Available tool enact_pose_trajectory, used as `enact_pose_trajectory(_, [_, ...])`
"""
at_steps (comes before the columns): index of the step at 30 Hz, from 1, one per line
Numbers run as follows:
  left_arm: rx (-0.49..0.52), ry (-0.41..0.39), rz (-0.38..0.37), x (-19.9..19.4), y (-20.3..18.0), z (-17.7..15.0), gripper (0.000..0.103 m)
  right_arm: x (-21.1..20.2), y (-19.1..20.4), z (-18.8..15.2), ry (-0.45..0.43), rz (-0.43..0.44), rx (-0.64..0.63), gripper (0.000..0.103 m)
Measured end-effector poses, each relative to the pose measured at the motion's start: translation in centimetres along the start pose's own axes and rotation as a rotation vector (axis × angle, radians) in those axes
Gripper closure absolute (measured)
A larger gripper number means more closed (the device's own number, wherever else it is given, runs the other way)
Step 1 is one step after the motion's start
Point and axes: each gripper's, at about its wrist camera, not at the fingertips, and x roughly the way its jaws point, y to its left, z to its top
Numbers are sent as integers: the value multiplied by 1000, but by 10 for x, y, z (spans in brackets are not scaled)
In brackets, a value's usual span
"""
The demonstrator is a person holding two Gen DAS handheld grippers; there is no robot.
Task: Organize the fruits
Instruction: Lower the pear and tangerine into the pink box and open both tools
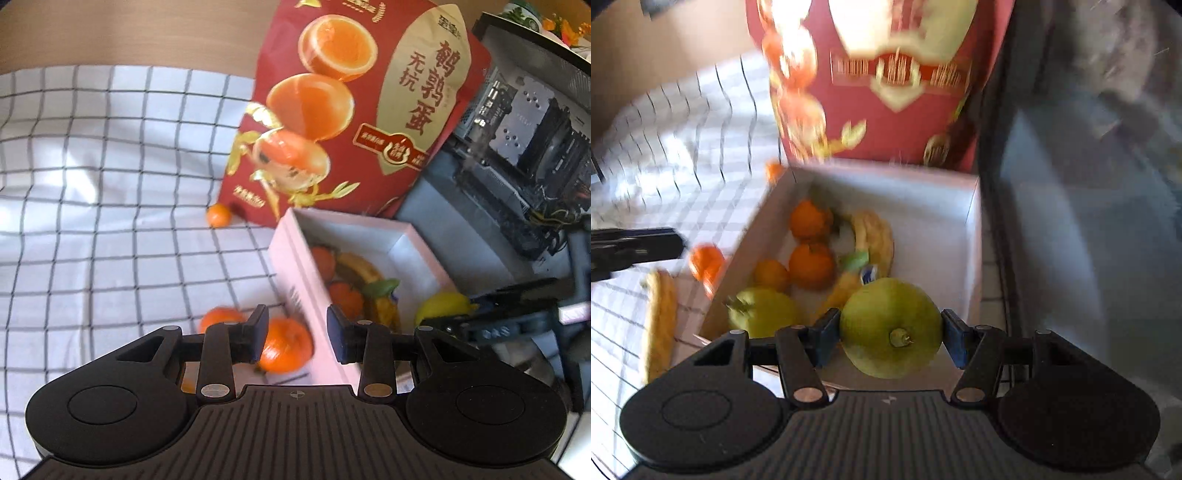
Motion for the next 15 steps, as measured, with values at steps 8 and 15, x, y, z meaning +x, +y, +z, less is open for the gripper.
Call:
enact_pose_trajectory(8, [-56,-24,64,-22,42,-12,64,31,15,4,114,-50,-61,44])
enact_pose_trajectory(15, [-104,-26,88,-35,70,-22,65,27,15,-1,100,-42,-13,44])
